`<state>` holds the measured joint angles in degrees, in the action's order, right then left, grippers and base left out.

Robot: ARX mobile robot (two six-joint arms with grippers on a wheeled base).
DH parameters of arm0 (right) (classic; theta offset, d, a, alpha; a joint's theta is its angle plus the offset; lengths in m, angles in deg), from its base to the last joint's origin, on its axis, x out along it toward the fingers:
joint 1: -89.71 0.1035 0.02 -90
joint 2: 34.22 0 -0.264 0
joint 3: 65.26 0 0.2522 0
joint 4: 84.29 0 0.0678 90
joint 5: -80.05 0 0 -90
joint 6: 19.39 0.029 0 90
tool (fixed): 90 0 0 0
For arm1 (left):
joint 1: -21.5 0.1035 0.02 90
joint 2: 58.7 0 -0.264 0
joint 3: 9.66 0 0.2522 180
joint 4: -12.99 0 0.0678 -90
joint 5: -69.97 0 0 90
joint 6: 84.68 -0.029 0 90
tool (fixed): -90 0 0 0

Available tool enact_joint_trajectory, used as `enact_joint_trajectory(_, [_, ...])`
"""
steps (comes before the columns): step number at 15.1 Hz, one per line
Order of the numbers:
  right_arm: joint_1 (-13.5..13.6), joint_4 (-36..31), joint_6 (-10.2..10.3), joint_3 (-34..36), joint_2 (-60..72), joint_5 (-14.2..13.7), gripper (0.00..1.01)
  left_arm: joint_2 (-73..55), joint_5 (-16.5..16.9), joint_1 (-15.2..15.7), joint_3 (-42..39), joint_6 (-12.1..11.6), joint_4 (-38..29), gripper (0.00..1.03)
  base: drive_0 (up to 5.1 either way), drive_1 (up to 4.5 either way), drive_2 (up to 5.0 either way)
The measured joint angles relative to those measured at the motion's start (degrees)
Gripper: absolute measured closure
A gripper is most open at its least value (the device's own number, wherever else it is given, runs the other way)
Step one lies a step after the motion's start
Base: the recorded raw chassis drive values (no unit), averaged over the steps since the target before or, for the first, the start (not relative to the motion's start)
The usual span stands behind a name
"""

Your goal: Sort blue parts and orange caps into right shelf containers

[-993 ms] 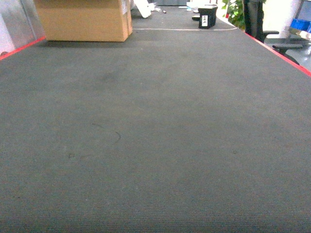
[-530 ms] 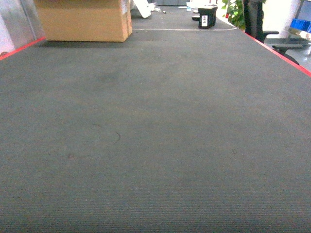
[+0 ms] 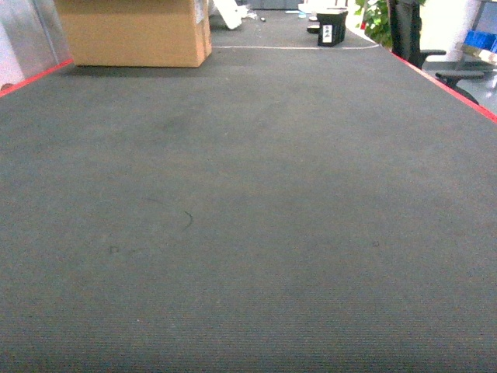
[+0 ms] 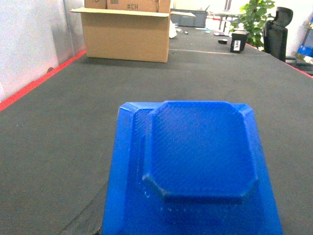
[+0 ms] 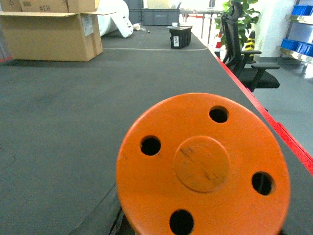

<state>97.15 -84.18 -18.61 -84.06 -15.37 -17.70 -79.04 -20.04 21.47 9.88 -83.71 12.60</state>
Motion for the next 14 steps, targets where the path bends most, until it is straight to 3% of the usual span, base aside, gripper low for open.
enact_joint_trajectory(1, [-2.4, 1.0, 0.0, 0.6, -1.4, 3.7, 0.56, 1.3, 0.0, 0.0, -0.7, 0.0, 0.5, 0.60, 0.0, 0.00, 0.0])
enact_joint_trajectory(2, [-6.7, 1.7, -0.2, 1.3, -2.6, 7.0, 0.56, 2.3, 0.0, 0.0, -1.3, 0.0, 0.9, 0.60, 0.0, 0.00, 0.0])
enact_joint_trajectory(3, [-7.9, 2.2, -0.2, 1.8, -3.6, 6.7, 0.56, 3.5, -0.1, 0.0, -1.9, 0.0, 1.6, 0.60, 0.0, 0.00, 0.0])
enact_joint_trajectory(4, [-7.6, 2.7, -0.3, 2.1, -4.7, 7.8, 0.56, 4.5, 0.0, 0.0, -2.5, 0.0, 2.3, 0.60, 0.0, 0.00, 0.0])
enact_joint_trajectory(8, [-7.5, 4.4, -0.4, 4.3, -9.0, 7.8, 0.56, 8.7, 0.0, 0.0, -4.3, 0.0, 3.1, 0.61, 0.0, 0.00, 0.0])
enact_joint_trajectory(10, [-7.5, 14.4, -0.4, 4.3, -17.8, 7.8, 0.56, 10.8, -0.1, 0.0, -5.2, 0.0, 5.1, 0.61, 0.0, 0.00, 0.0])
enact_joint_trajectory(11, [-7.5, 13.1, -0.4, 4.1, -18.5, 7.7, 0.56, 16.9, 0.2, 0.0, -5.1, 0.0, 13.9, 0.61, 0.0, 0.00, 0.0])
enact_joint_trajectory(14, [-7.5, 14.1, -0.4, 4.3, -18.6, 7.8, 0.57, 19.7, 0.0, 0.0, -5.1, 0.0, 15.0, 0.61, 0.0, 0.00, 0.0])
